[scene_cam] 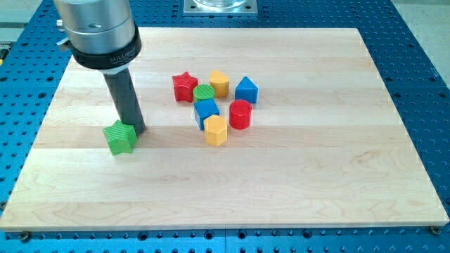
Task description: Push the green star diagonal to the blue cube
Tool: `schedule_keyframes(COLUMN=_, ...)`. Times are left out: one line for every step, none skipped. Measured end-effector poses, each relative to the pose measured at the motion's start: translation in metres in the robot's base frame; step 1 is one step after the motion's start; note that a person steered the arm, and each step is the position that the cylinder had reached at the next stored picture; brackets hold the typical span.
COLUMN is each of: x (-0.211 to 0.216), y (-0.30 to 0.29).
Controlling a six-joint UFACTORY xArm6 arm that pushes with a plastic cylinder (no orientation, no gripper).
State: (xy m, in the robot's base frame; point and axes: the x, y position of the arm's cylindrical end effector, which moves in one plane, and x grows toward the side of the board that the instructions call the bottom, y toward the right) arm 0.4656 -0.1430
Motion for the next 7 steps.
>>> schedule_keyframes(x=0.023, y=0.046)
schedule_keyframes(x=0.066, y=0.05)
schedule_keyframes(x=0.111, y=0.031)
schedule_keyframes(x=0.101, y=-0.012)
schedule_keyframes(x=0.058, y=-0.011)
schedule_keyframes(x=0.041, y=0.005)
schedule_keyframes(x=0.038, y=0.023)
